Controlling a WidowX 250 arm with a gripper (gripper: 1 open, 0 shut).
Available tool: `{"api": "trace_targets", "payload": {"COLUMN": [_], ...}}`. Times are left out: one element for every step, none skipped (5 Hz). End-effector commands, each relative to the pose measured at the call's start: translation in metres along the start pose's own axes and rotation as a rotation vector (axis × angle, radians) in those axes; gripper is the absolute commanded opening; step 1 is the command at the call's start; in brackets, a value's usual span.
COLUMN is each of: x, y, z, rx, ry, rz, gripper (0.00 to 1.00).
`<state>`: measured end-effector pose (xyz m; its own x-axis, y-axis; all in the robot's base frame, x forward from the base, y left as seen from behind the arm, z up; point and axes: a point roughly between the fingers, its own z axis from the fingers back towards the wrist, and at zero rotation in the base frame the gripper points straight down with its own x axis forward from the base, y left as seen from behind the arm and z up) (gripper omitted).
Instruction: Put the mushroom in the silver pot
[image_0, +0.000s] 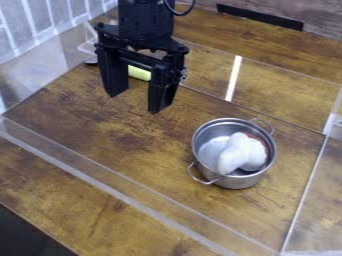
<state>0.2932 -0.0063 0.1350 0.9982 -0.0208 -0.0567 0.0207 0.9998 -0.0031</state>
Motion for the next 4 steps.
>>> {"api": "trace_targets", "payload": {"x": [0.006, 0.012, 0.019, 0.014], "y": [0.002, 0.001, 0.002, 0.01], "z": [-0.011, -0.012, -0.005, 0.01], "rx": [-0.003, -0.008, -0.004, 0.001], "ry": [-0.001, -0.007, -0.022, -0.031], "rz": [-0.017, 0.013, 0.047, 0.066], "gripper": [1.0, 1.0, 1.0, 1.0]}}
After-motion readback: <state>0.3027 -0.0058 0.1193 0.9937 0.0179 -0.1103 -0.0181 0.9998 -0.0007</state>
